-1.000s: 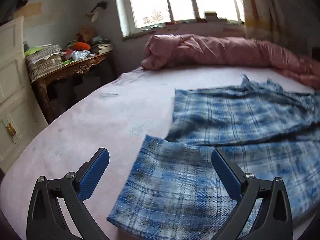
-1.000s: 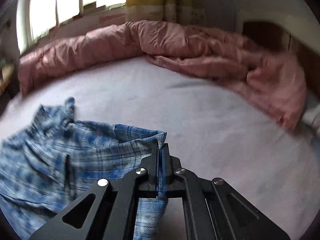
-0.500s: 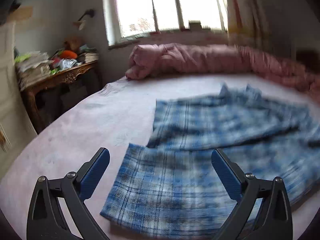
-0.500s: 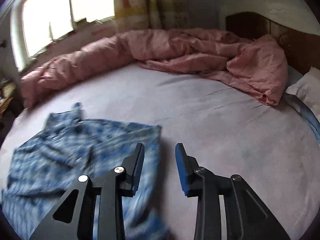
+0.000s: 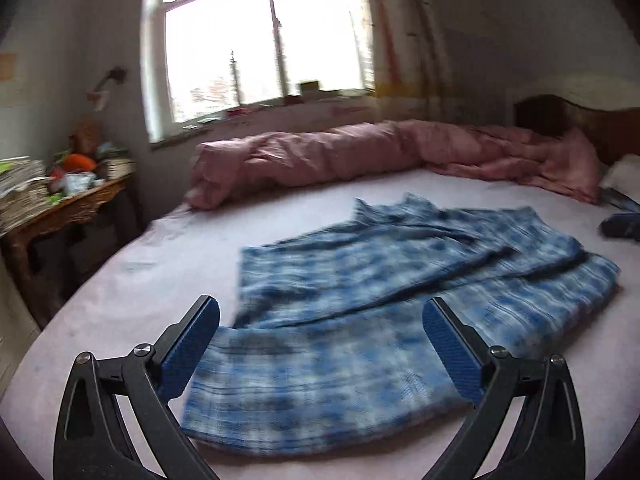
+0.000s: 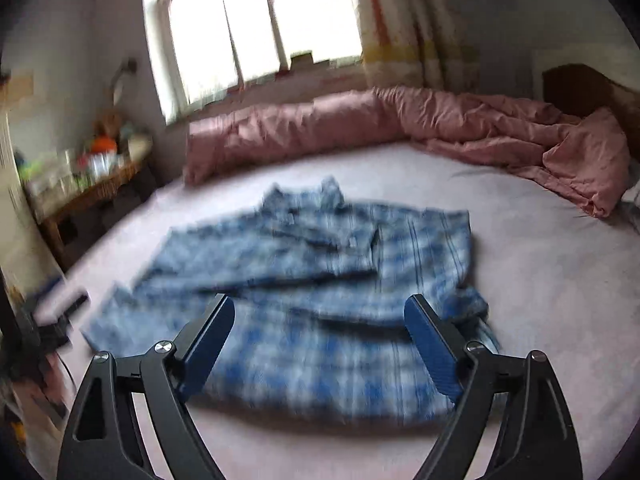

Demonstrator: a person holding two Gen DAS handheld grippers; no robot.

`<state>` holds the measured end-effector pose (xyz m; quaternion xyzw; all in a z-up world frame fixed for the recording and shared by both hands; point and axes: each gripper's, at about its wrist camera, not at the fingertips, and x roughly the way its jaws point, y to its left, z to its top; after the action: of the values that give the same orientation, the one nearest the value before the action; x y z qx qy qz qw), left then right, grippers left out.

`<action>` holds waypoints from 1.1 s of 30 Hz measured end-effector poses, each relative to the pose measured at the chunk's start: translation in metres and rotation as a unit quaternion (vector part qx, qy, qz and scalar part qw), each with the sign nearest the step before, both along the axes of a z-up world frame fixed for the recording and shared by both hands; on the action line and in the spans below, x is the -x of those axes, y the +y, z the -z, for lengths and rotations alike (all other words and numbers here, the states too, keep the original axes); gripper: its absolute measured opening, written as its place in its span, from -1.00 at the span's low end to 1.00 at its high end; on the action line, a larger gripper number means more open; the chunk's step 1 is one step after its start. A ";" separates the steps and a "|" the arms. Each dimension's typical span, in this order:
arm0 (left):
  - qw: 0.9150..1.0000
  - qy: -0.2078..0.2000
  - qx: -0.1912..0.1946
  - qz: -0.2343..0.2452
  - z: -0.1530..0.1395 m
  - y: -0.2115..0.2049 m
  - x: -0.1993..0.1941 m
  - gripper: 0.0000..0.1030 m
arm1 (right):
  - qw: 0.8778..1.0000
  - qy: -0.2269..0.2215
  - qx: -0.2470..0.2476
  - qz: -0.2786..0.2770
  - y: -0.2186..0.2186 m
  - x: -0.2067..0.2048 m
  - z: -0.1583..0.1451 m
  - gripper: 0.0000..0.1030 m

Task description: Fold large clothes

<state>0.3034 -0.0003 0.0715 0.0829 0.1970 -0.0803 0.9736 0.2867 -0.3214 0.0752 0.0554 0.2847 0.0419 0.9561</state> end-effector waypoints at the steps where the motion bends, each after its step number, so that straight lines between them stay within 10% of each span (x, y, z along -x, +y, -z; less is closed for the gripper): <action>1: 1.000 0.009 -0.008 0.015 0.003 -0.005 0.001 0.97 | 0.999 0.019 0.027 0.004 0.005 0.002 0.007 0.72; 11: 0.979 0.126 -0.135 0.092 0.057 -0.027 0.020 0.97 | 0.962 0.150 0.228 -0.030 0.050 0.010 0.091 0.72; 24: 0.956 0.133 -0.258 -0.035 0.099 -0.035 -0.030 0.99 | 0.951 0.146 0.269 0.044 0.033 -0.038 0.111 0.72; 27: 0.951 0.117 -0.276 -0.074 0.103 -0.024 -0.034 0.09 | 0.951 0.131 0.272 0.058 0.022 -0.040 0.109 0.62; 29: 0.948 0.123 -0.279 -0.087 0.107 -0.018 -0.037 -0.84 | 0.952 0.133 0.267 0.072 0.011 -0.041 0.108 -0.34; 33: 0.955 0.091 -0.271 -0.077 0.091 -0.015 -0.021 -0.89 | 0.959 0.134 0.235 0.090 -0.007 -0.037 0.104 -0.85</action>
<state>0.3245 -0.0157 -0.0190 0.3204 0.3049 0.0436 0.8958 0.3233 -0.3288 -0.0291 -0.1401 0.4058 -0.1202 0.8951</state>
